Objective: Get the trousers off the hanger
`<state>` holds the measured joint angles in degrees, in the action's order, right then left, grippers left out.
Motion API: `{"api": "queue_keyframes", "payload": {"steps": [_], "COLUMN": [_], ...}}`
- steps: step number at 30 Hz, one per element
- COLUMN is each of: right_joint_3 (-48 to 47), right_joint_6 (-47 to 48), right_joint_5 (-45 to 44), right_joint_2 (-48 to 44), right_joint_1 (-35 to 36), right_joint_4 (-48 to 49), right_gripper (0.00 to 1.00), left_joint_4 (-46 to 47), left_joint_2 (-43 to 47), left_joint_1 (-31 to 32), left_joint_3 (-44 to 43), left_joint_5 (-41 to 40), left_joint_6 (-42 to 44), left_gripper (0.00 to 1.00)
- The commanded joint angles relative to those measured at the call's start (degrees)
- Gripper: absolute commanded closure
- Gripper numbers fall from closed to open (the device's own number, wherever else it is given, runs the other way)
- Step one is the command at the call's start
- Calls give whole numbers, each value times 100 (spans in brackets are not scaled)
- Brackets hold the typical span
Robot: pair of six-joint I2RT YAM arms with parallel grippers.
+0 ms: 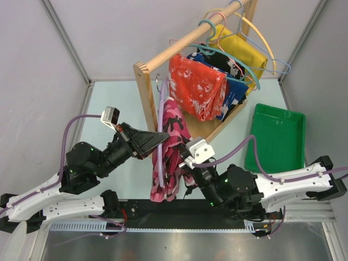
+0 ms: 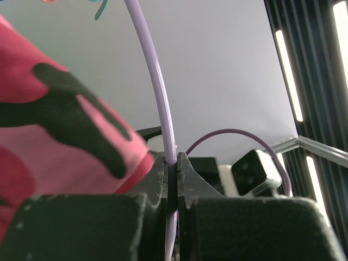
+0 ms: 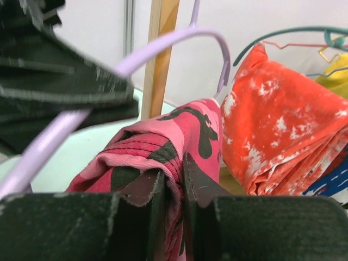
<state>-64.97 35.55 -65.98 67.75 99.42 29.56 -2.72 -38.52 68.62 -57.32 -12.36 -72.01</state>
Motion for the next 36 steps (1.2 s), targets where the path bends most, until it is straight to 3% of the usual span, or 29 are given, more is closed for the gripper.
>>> {"api": "queue_keyframes", "payload": {"steps": [1, 9, 28, 36], "right_joint_3": [-946, -1641, -4364, -4796], "right_joint_6": [-162, 13, 1797, 2446], "right_joint_5": [322, 375, 156, -3], "right_joint_2": [-429, -517, 169, 230], "right_joint_1": [60, 95, 359, 350], "right_joint_4": [-125, -609, -1040, -918], "right_gripper": [100, 100, 100, 100], "left_joint_4": [369, 316, 70, -106], "left_joint_2": [73, 73, 222, 310], "left_joint_1": [2, 11, 2, 2], "left_joint_3": [142, 318, 660, 766], "left_joint_5": [-170, -170, -135, -179], "left_joint_6": [143, 38, -138, -121], "left_gripper": [100, 100, 99, 100]}}
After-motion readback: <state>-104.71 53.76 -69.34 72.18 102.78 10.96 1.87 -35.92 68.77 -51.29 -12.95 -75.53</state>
